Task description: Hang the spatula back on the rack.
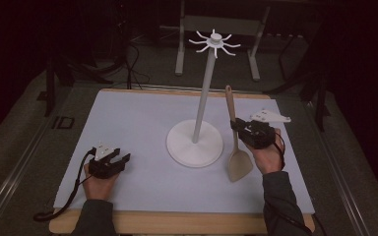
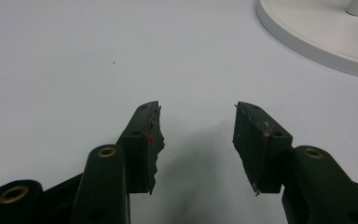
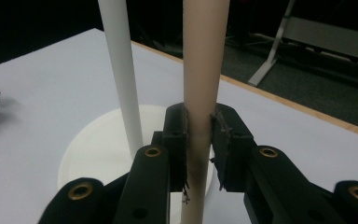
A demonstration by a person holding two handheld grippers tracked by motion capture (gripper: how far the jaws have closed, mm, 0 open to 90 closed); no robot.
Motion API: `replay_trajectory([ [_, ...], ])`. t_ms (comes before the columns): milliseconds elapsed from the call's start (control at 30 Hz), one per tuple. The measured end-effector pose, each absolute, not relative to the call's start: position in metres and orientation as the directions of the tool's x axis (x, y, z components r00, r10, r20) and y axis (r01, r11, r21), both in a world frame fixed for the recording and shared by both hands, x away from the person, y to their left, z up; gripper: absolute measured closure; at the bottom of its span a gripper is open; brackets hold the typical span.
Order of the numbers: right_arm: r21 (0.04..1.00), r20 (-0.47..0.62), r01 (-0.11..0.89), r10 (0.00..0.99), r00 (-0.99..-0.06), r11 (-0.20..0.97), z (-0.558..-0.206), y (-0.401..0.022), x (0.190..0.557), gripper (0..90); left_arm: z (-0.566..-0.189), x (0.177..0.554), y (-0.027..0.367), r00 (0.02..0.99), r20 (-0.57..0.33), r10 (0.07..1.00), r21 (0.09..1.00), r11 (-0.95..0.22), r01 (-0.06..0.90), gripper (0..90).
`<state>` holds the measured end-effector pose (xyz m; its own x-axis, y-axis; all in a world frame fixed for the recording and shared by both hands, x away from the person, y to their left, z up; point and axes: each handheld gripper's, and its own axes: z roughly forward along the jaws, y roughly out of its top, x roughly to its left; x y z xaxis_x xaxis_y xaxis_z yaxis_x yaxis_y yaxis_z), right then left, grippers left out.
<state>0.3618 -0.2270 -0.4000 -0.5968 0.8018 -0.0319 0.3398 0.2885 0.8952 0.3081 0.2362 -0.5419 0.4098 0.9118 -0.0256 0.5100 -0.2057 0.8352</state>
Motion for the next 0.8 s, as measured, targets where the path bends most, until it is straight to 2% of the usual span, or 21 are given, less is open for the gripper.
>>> replay_trajectory([
  [800,0.932,-0.034,0.263,0.782,-0.622,0.249,-0.3904,-0.2274,0.3555,76.3,-0.5419,0.3081,0.2363,0.411,-0.027,0.911,0.835,-0.206,0.51,51.2],
])
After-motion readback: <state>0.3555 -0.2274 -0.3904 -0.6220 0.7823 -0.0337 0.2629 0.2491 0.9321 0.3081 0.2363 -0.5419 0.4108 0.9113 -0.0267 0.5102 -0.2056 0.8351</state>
